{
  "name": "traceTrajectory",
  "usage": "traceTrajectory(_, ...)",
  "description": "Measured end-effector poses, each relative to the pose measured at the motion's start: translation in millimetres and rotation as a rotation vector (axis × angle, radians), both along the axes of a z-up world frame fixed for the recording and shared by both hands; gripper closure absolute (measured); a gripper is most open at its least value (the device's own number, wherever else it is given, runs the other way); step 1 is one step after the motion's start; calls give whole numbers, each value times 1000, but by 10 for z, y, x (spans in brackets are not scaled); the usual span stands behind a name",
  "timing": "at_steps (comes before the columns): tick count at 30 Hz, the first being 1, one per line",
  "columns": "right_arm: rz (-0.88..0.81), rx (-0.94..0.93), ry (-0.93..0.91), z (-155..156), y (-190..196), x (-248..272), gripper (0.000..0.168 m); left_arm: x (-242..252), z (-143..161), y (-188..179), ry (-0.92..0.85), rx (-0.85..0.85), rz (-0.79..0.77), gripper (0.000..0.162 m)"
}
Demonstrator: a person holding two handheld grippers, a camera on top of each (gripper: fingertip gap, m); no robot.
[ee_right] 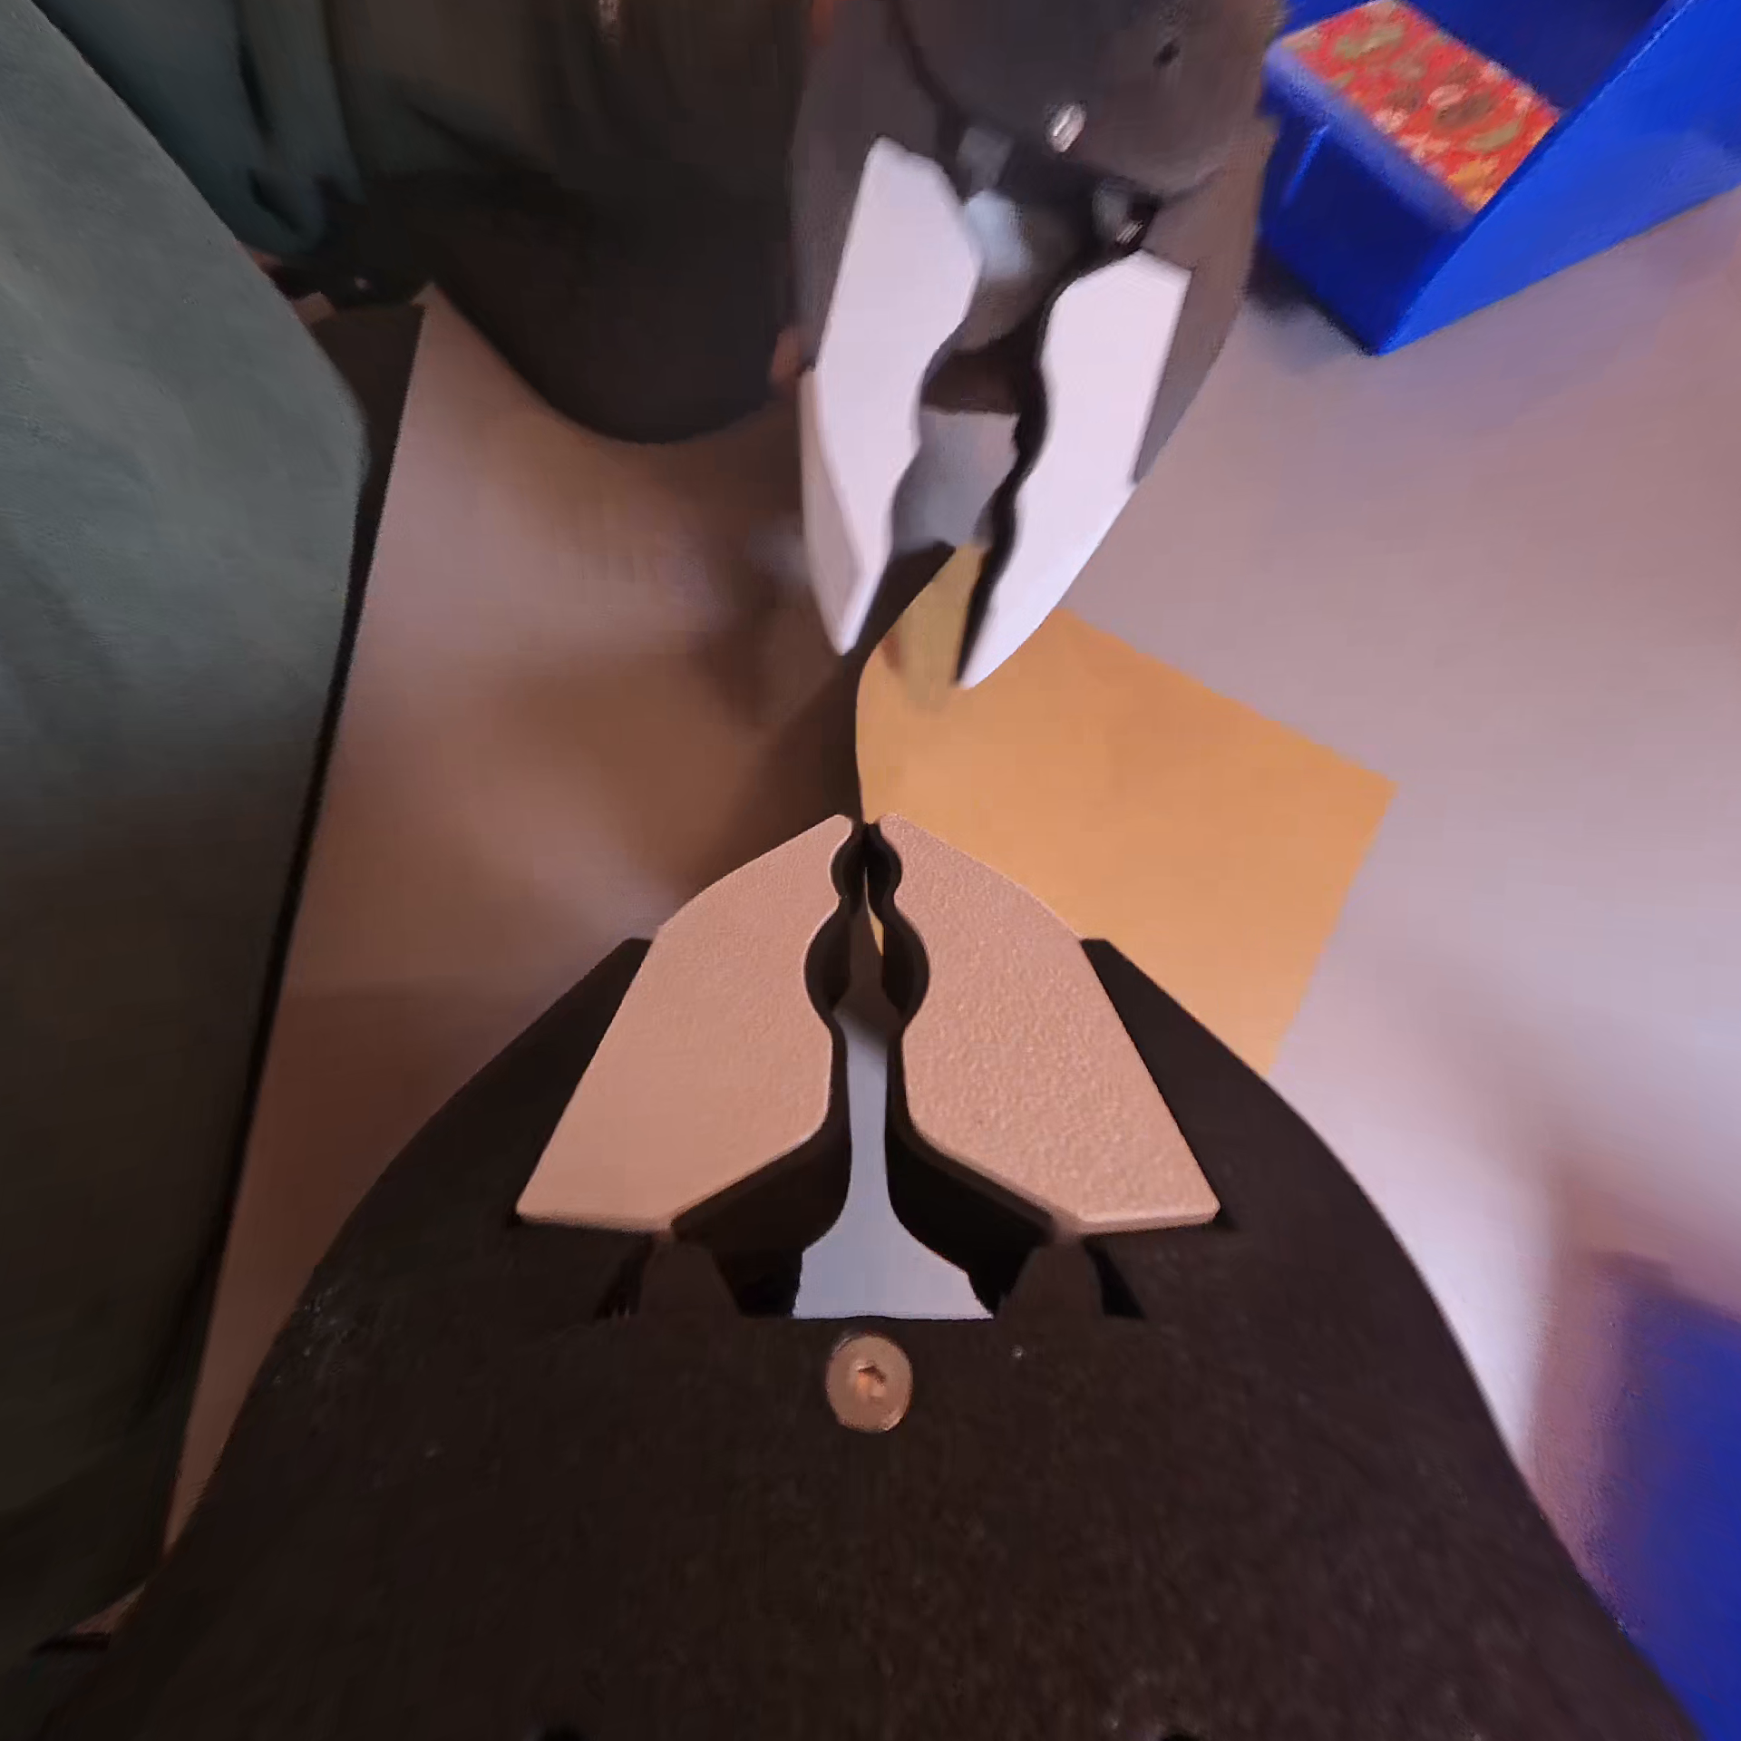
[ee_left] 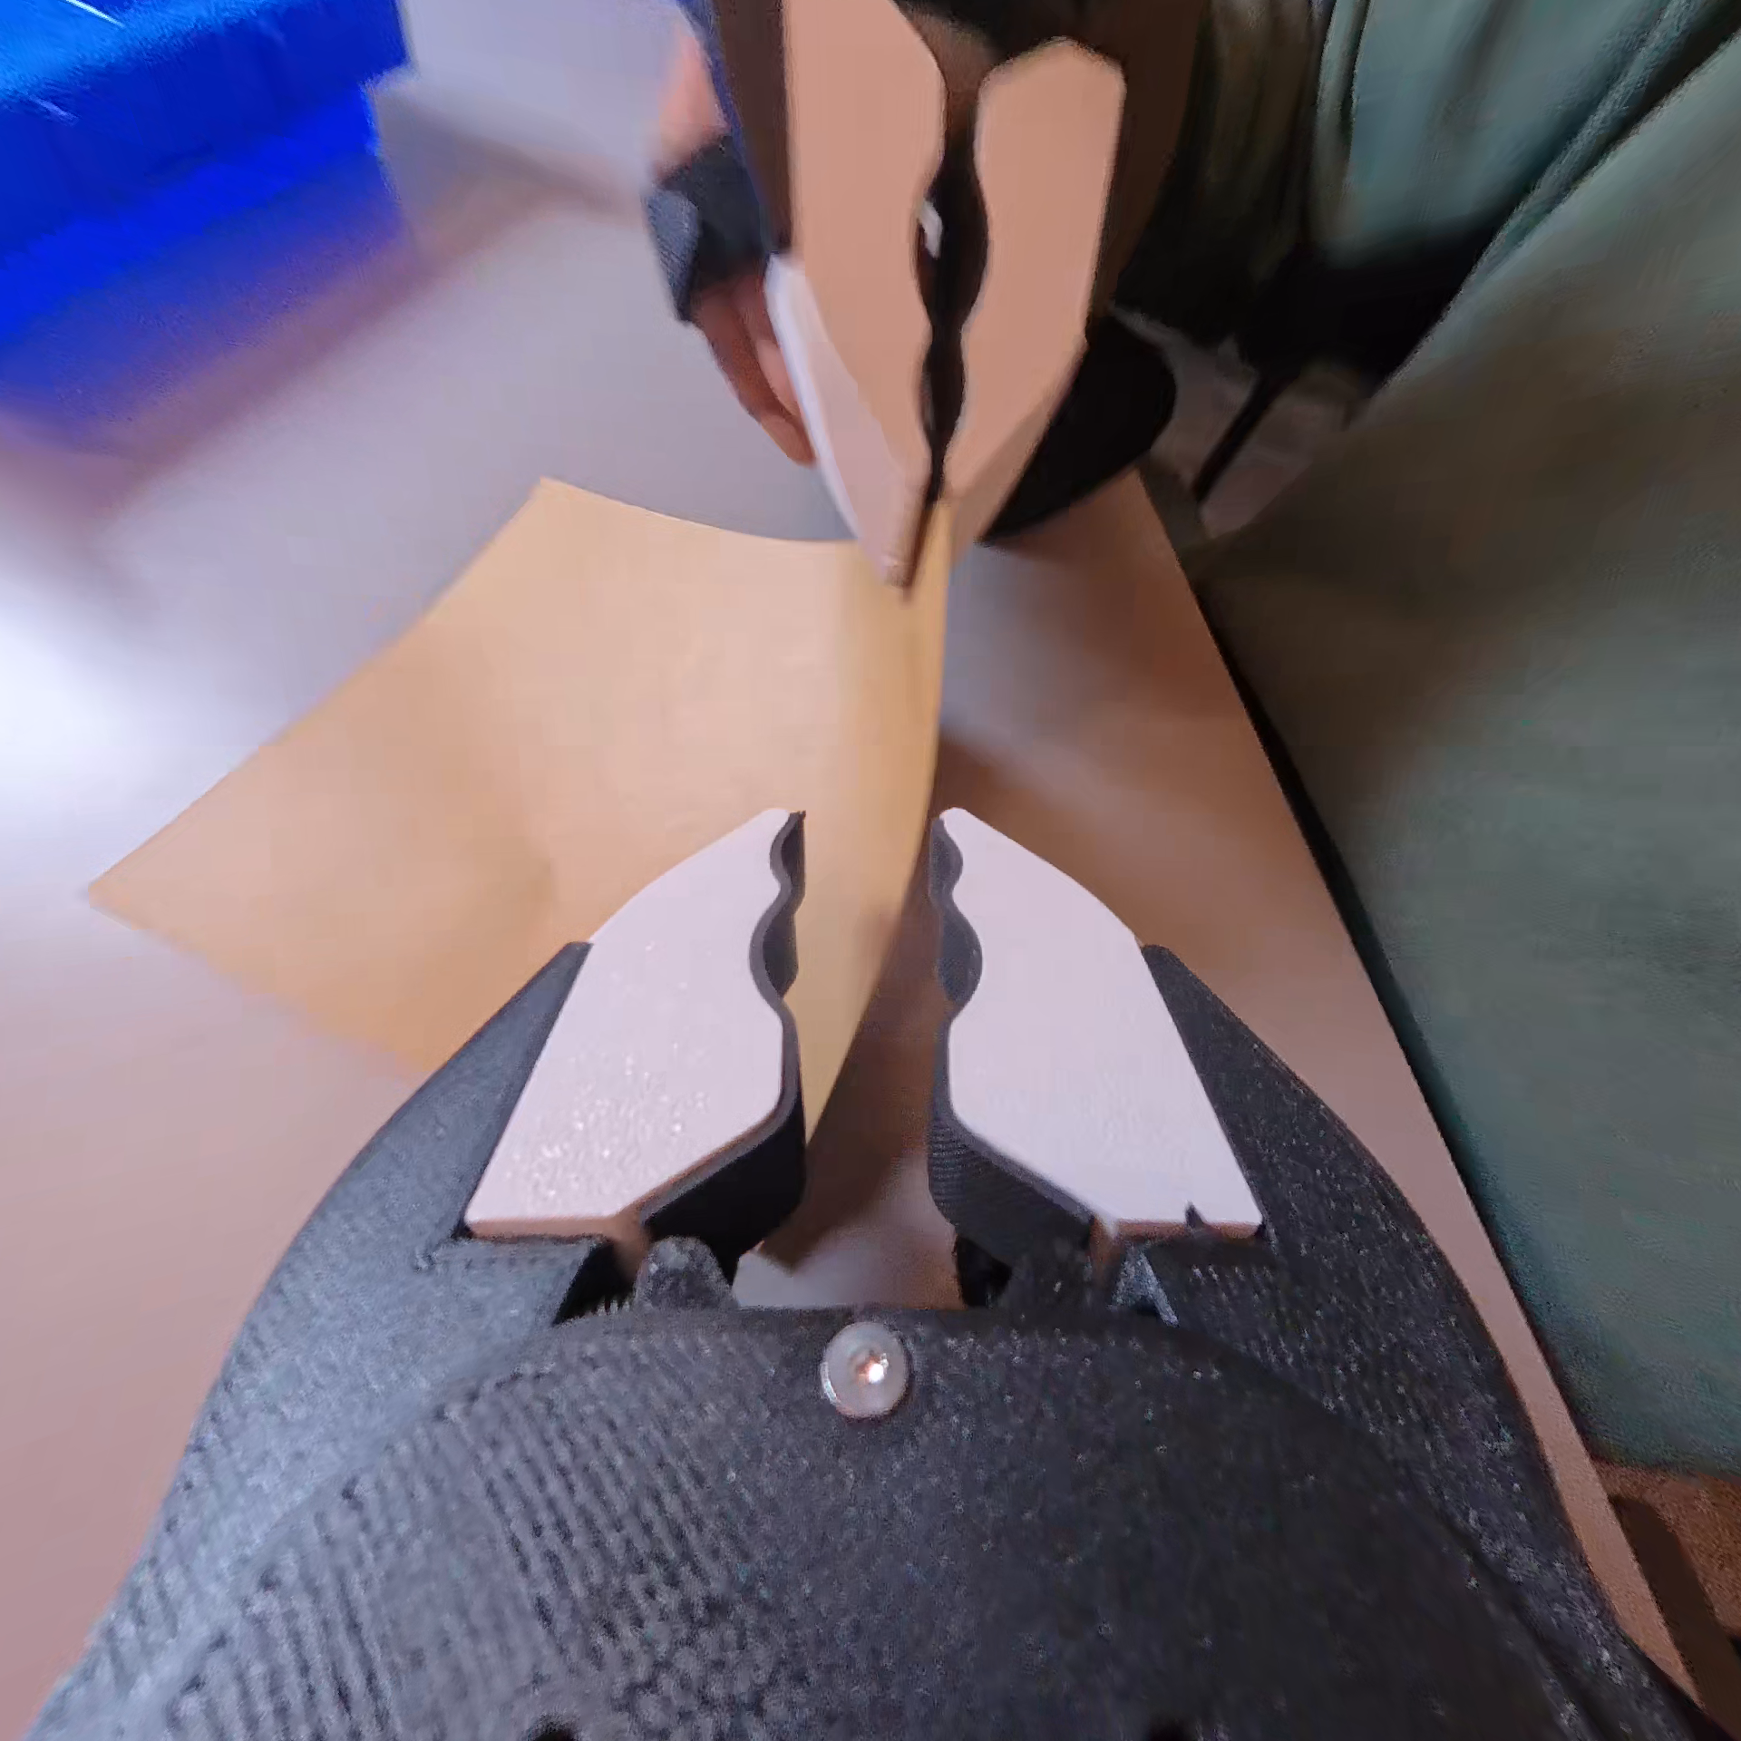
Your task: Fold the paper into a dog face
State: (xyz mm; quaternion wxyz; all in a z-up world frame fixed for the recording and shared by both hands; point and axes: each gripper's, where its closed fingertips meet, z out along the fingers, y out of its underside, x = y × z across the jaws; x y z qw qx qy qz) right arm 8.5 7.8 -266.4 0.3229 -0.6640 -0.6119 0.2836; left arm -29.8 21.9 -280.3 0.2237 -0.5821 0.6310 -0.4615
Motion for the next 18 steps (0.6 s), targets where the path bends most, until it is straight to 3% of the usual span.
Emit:
traceTrajectory(2, 2, -43, -8, -21, -49, 7, 168, -49, 0, 252, 11, 9, 126, 142)
traceTrajectory(6, 32, -131, -19, -59, -182, -20, 168, -135, -355, 646, 192, 201, 303, 142)
traceTrajectory(12, 70, -193, 13, 3, -280, -99, 168, -35, -466, 600, 255, 413, 244, 153)
traceTrajectory(14, 40, -205, 15, 13, -200, -96, 168, -31, -475, 549, 260, 462, 206, 162)
traceTrajectory(18, -20, -244, -8, -49, 18, -69, 168, -21, -473, 515, 259, 506, 181, 162)
